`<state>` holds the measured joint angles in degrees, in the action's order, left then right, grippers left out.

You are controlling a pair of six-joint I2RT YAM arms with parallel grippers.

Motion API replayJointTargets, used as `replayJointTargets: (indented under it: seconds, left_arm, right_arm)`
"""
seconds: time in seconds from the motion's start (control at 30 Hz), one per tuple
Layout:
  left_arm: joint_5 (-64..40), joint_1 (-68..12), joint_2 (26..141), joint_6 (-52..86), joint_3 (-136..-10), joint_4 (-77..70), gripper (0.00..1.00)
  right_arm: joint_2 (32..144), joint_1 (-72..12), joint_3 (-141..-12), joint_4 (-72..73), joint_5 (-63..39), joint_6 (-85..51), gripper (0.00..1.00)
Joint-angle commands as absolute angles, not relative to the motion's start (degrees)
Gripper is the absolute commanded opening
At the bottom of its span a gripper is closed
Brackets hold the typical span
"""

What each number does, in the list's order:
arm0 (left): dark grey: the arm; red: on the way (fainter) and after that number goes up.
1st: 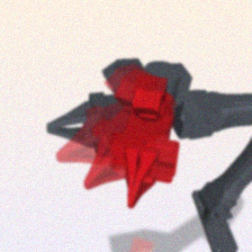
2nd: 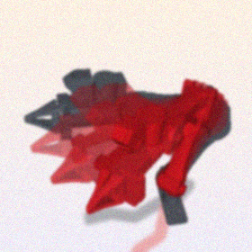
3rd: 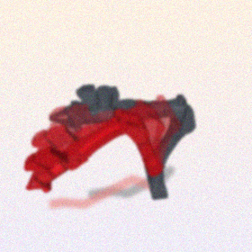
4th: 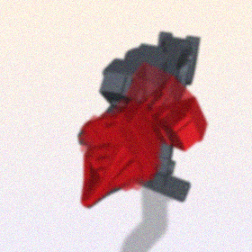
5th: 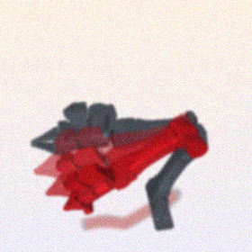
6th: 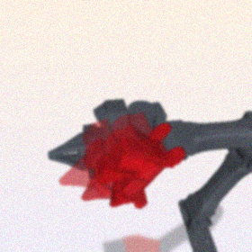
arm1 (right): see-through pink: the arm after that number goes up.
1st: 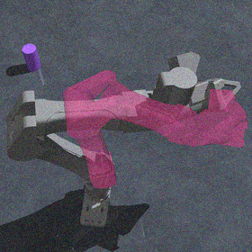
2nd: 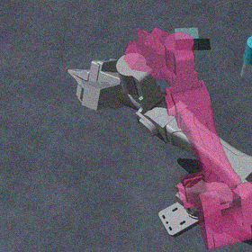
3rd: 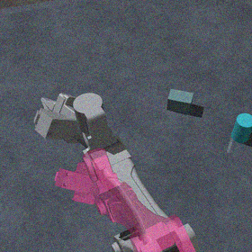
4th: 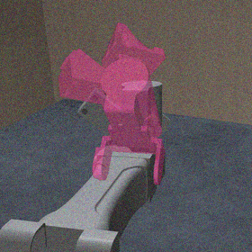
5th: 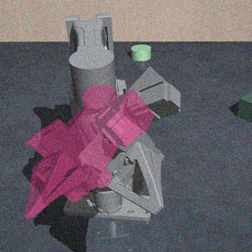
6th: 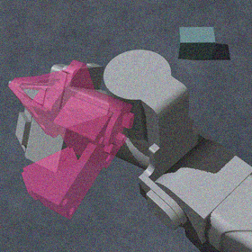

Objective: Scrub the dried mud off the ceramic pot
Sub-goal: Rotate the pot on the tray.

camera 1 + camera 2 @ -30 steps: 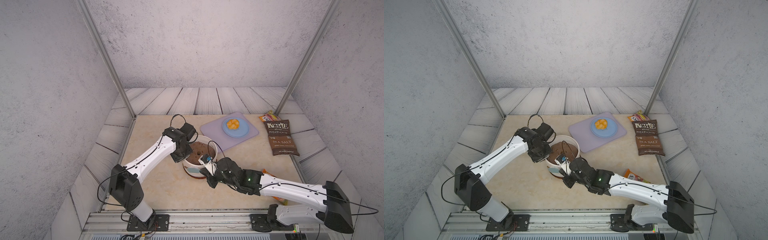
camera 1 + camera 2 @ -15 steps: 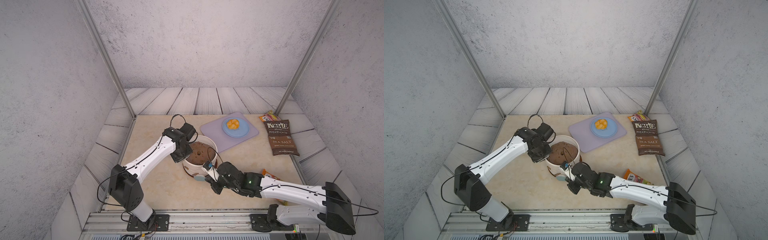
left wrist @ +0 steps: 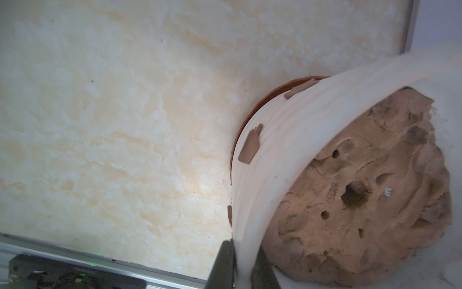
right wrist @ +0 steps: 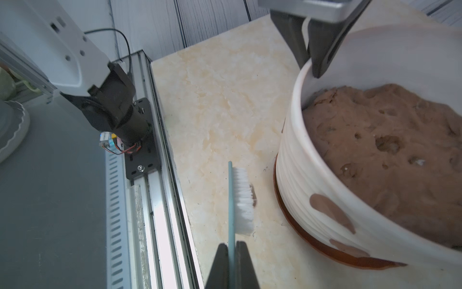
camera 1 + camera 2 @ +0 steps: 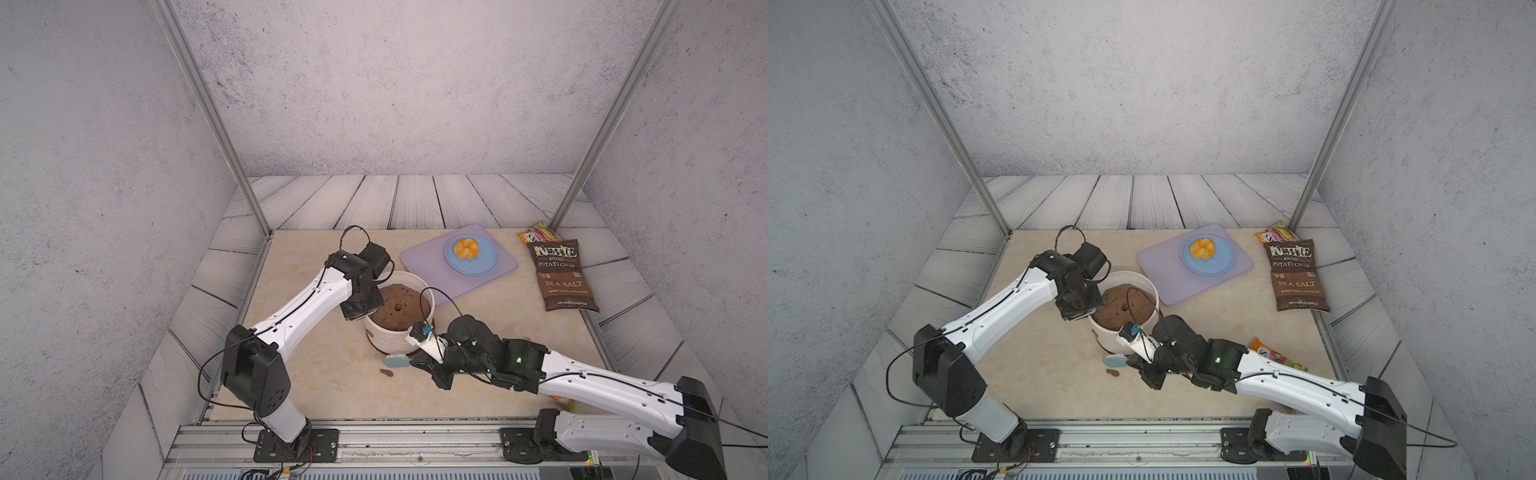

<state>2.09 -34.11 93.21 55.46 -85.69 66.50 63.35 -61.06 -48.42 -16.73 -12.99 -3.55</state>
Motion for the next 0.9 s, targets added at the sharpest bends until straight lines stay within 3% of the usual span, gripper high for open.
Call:
replayJointTargets:
  seconds: [0.0, 0.4, 0.87]
  left_arm:
    - [4.82, -32.83, 95.81, 46.61, -85.98, 62.67, 0.00]
    - [3.00, -32.52, 98.09, 37.35, -86.68, 60.82, 0.00]
    - [-1.14, -32.48, 99.49, 29.68, -86.48, 59.31, 0.00]
  right_arm:
    - [61.68, -57.52, -50.02, -17.99, -17.40, -1.33, 0.00]
    - [63.21, -50.33, -49.67, -14.73, -17.37, -0.26, 0.00]
    - [63.22, -47.42, -43.84, -18.88, -17.93, 2.55, 0.00]
